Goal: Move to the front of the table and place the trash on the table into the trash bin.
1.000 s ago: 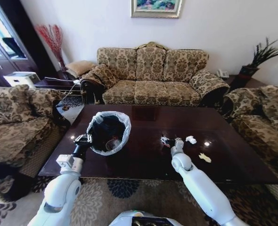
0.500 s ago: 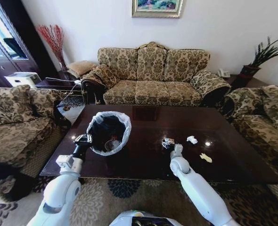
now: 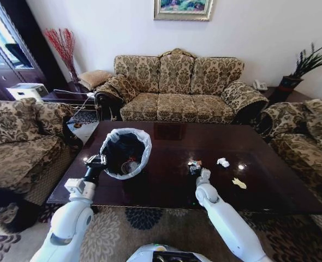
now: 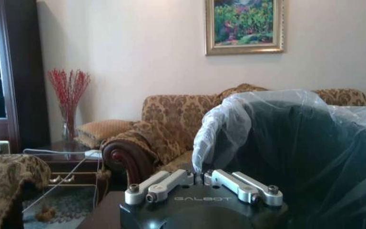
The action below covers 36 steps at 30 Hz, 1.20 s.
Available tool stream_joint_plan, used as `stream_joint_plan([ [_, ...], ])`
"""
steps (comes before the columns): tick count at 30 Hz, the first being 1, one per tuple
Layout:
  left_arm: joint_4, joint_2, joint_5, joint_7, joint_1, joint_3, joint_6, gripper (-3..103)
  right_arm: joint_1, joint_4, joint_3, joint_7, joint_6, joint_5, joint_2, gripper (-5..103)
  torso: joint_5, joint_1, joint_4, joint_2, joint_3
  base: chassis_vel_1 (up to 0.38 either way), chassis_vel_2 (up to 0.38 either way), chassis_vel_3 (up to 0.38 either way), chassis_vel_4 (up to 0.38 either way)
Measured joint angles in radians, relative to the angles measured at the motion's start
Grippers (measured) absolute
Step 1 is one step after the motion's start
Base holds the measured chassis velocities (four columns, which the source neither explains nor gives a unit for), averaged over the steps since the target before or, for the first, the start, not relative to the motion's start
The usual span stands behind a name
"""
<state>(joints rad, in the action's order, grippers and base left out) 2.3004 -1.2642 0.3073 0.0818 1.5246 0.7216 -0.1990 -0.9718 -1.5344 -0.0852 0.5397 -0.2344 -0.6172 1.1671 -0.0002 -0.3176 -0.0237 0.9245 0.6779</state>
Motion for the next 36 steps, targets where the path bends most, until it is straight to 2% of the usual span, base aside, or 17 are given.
stream_joint_plan([
  [4,-0.005,0.002,0.0,0.0,-0.003,-0.001,0.004,3,0.0,0.001,0.0,0.01,0.006,0.004,0.002,22,-0.0001,0.0,0.0001,0.0,0.0,0.0,0.0,0.0,0.0],
  [5,-0.005,0.002,0.0,0.0,-0.003,-0.001,0.004,3,0.0,0.001,0.0,0.01,0.006,0.004,0.002,22,-0.0001,0.0,0.0001,0.0,0.0,0.0,0.0,0.0,0.0],
  [10,-0.006,0.004,0.004,0.001,-0.004,0.001,0.006,3,-0.001,-0.029,0.001,0.021,0.031,0.029,0.0,5,0.0013,0.0,-0.0001,0.0,0.0,0.0,0.0,0.0,0.0],
  [11,-0.006,0.004,0.004,0.001,-0.004,0.001,0.006,3,-0.001,-0.029,0.001,0.021,0.031,0.029,0.0,5,0.0013,0.0,-0.0001,0.0,0.0,0.0,0.0,0.0,0.0],
  [14,-0.006,0.004,0.004,0.001,-0.001,0.001,0.007,3,0.004,-0.121,0.001,0.02,0.044,0.061,-0.025,2,0.0004,0.0,-0.0002,0.0,0.0,0.0,0.0,0.0,0.0],
  [17,-0.006,0.002,-0.004,0.0,0.0,-0.009,0.007,3,0.047,-0.342,0.024,-0.003,0.031,0.061,-0.102,0,0.0003,0.0,-0.0002,0.0,0.0,0.0,0.0,0.0,0.0],
  [18,-0.006,0.002,-0.004,0.0,0.0,-0.009,0.007,3,0.047,-0.342,0.024,-0.003,0.031,0.061,-0.102,0,0.0003,0.0,-0.0002,0.0,0.0,0.0,0.0,0.0,0.0],
  [20,-0.01,-0.001,-0.012,-0.003,0.0,-0.018,0.007,3,0.107,-0.467,0.051,-0.019,0.005,0.009,-0.166,0,0.0001,0.0,-0.0003,0.0,0.0,0.0,0.0,0.0,0.0],
  [21,-0.01,-0.001,-0.012,-0.003,0.0,-0.018,0.007,3,0.107,-0.467,0.051,-0.019,0.005,0.009,-0.166,0,0.0001,0.0,-0.0003,0.0,0.0,0.0,0.0,0.0,0.0],
  [23,-0.013,-0.003,-0.021,-0.009,0.0,-0.027,0.007,3,0.202,-0.588,0.083,-0.095,-0.015,-0.092,-0.256,0,0.0004,0.0,-0.0002,0.0,0.0,0.0,0.0,0.0,0.0],
  [25,-0.014,-0.003,-0.024,-0.012,0.0,-0.028,0.008,3,0.232,-0.619,0.095,-0.124,-0.014,-0.125,-0.281,0,-0.0001,0.0,-0.0002,0.0,0.0,0.0,0.0,0.0,0.0],
  [28,-0.022,-0.002,-0.035,-0.022,0.005,-0.035,0.009,3,0.345,-0.715,0.165,-0.256,-0.014,-0.276,-0.344,0,0.0001,0.0,0.0,0.0,0.0,0.0,0.0,0.0,0.0],
  [29,-0.022,-0.002,-0.035,-0.022,0.005,-0.035,0.009,3,0.345,-0.715,0.165,-0.256,-0.014,-0.276,-0.344,0,0.0001,0.0,0.0,0.0,0.0,0.0,0.0,0.0,0.0],
  [31,-0.031,-0.002,-0.037,-0.029,0.003,-0.044,0.009,3,0.451,-0.754,0.297,-0.289,-0.01,-0.383,-0.345,0,0.0,0.0,0.0002,0.0,0.0,0.0,0.0,0.0,0.0],
  [32,-0.031,-0.002,-0.037,-0.029,0.003,-0.044,0.009,3,0.451,-0.754,0.297,-0.289,-0.01,-0.383,-0.345,0,0.0,0.0,0.0002,0.0,0.0,0.0,0.0,0.0,0.0],
  [34,-0.035,-0.003,-0.036,-0.03,0.002,-0.046,0.007,3,0.559,-0.724,0.441,-0.284,0.0,-0.409,-0.291,0,-0.0001,0.0,-0.0005,0.0,0.0,0.0,0.0,0.0,0.0],
  [36,-0.035,-0.003,-0.036,-0.029,0.002,-0.046,0.005,3,0.58,-0.71,0.477,-0.284,0.003,-0.406,-0.277,0,0.0,0.0,-0.0007,0.0,0.0,0.0,0.0,0.0,0.0],
])
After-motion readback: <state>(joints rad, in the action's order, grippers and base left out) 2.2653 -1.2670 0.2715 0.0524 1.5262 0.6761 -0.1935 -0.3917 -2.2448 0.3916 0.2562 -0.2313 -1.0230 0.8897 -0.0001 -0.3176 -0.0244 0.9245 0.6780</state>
